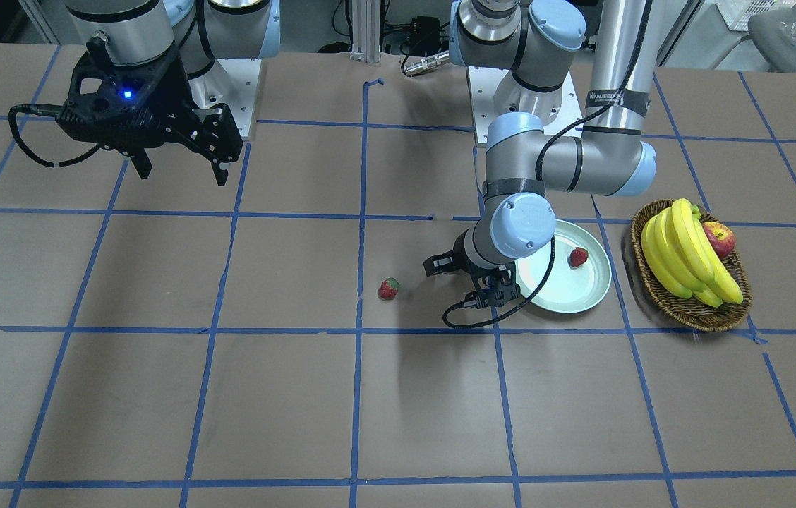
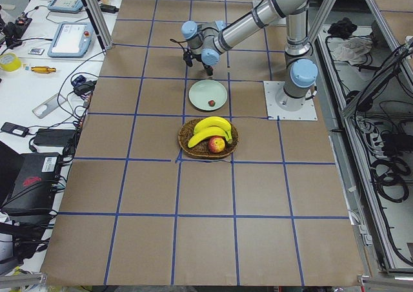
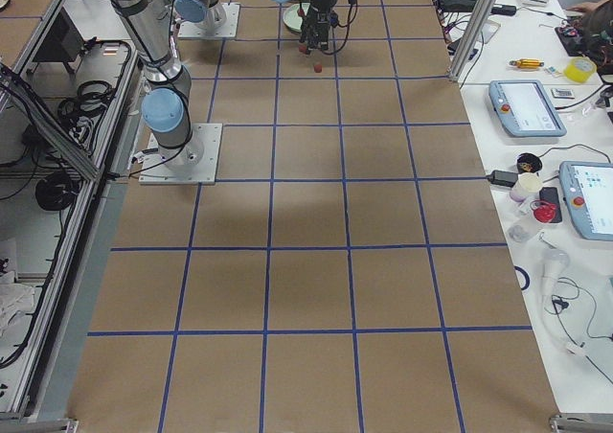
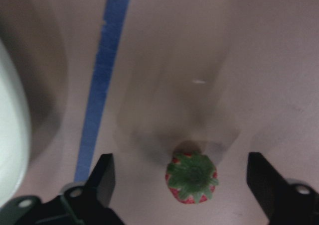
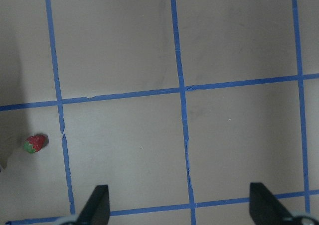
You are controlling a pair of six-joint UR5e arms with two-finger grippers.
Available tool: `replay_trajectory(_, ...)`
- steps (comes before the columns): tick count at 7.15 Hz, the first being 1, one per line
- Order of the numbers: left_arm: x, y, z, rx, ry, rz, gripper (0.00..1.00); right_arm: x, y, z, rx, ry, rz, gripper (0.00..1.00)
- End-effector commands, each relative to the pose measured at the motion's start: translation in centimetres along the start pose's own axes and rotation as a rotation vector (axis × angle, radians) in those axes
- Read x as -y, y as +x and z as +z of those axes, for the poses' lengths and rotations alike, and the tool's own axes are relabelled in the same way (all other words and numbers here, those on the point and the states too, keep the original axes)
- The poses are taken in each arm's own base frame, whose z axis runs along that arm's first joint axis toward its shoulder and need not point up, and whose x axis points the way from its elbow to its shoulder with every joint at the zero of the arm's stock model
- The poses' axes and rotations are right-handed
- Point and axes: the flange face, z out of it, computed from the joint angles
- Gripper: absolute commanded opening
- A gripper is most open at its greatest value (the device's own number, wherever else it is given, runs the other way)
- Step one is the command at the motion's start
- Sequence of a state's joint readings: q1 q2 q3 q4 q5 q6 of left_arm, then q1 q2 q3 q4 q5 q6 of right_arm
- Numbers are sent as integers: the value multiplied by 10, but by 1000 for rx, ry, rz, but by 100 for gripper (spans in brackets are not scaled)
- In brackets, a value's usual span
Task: Collect all strawberries into plate
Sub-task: 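Move the left gripper to the next strawberry and grasp it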
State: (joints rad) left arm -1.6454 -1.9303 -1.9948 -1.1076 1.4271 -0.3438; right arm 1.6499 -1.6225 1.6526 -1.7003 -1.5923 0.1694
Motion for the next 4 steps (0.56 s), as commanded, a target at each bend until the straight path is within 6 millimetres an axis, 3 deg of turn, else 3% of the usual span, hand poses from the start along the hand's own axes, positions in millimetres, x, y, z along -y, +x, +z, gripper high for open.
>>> replay_trajectory(1,-1,0,-6,-4,10,44,1,0,0,1,-3,-1,0,100)
replay_trajectory(3,-1,-2,-14,-3,27,54,0,0,0,1,0,-1,0,100)
replay_trajectory(4,9,-8,-35,20,73,118,0,0,0,0,-1,1,-1,100)
